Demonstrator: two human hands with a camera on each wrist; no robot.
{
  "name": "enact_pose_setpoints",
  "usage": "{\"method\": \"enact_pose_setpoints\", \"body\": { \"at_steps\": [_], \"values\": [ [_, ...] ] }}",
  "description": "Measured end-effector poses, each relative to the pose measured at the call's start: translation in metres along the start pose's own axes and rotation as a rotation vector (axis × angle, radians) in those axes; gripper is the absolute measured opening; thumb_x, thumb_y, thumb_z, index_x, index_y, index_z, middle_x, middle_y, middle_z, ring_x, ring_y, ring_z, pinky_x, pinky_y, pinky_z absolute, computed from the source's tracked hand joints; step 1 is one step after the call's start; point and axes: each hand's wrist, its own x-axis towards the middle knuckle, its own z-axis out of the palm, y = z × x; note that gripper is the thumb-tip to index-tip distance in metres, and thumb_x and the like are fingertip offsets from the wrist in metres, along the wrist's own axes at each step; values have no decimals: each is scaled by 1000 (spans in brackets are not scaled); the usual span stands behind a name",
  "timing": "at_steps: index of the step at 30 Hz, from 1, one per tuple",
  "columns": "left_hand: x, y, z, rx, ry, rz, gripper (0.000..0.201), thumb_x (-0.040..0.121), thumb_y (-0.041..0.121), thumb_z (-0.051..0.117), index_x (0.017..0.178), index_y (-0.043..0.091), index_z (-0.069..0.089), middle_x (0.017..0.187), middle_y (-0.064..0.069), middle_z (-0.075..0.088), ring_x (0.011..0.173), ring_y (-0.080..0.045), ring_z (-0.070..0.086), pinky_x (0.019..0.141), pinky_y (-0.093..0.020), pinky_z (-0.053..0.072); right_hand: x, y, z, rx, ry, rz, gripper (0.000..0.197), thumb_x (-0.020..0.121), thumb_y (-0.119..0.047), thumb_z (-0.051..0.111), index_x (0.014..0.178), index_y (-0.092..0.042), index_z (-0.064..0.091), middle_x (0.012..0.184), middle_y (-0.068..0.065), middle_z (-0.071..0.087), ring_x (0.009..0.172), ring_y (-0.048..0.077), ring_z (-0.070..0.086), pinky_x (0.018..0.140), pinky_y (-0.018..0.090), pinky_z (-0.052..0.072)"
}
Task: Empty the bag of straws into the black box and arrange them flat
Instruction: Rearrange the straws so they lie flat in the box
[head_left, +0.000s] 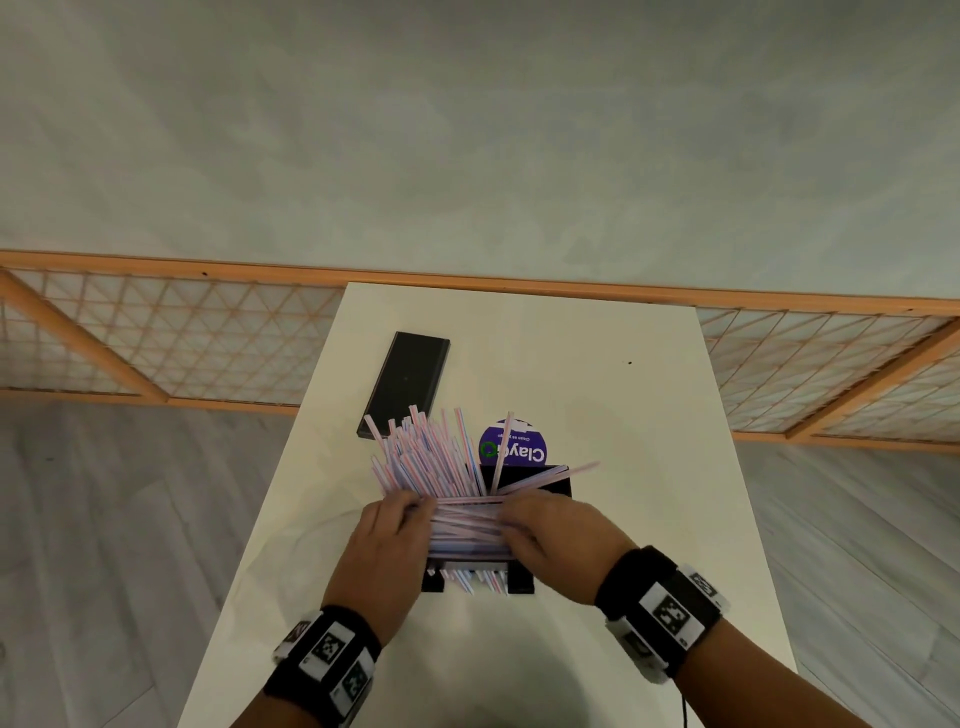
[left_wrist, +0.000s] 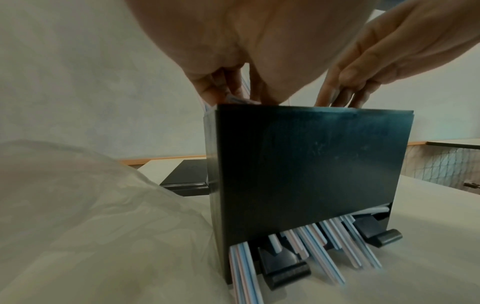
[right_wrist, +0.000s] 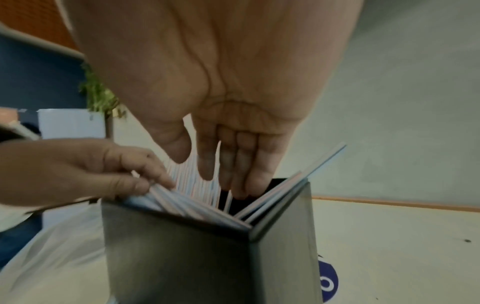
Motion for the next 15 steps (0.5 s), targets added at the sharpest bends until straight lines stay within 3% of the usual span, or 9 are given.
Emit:
{"method": "enact_pose_setpoints", "body": {
  "at_steps": [2,4,5,7,9,12,15],
  "values": [
    [3,-1,-2,-28,32,10,43,84,18,78,126,14,69,120,-4,56,103,-23,60,93,-35,58,-5,5,-10,88,223,73,21,99,-34,50,112,-26,65,114,-6,64,100,15,63,84,33,53],
    [4,-1,-6,-64,73,-4,30,97,26,60,123,18,69,120,-2,57,105,-22,58,94,-36,57,-7,14,-21,104,450,207,20,97,-33,58,114,-25,64,116,-5,58,91,18,64,76,33,54],
    [4,0,-8,-67,81,-12,31,99,30,52,122,20,69,121,-1,57,106,-22,58,93,-37,56,-6,20,-26,87,489,298,25,97,-35,60,119,-23,63,120,-2,55,88,20,65,73,32,53],
    [3,3,-11,-51,79,-19,35,97,36,45,120,24,69,122,0,58,107,-22,57,90,-38,54,1,34,-35,110,378,508,40,98,-46,59,131,-23,56,127,2,50,90,25,67,77,33,53],
    [0,7,-11,-29,73,9,34,97,40,47,121,27,68,124,1,59,107,-22,57,87,-37,53,12,49,-39,248,217,636,44,96,-53,58,128,-22,56,122,4,57,95,26,67,82,34,52],
    [-5,13,-8,-13,55,65,36,97,42,46,119,29,71,119,4,62,102,-21,60,83,-37,54,28,56,-38,428,173,641,31,93,-52,60,94,-21,63,91,-1,70,85,23,68,73,33,54],
    [-4,14,-5,-39,58,66,38,98,40,43,117,27,73,114,5,61,96,-19,60,82,-35,57,36,45,-36,388,230,595,21,92,-41,64,87,-20,63,86,-3,68,81,17,63,63,27,45]
  ]
}}
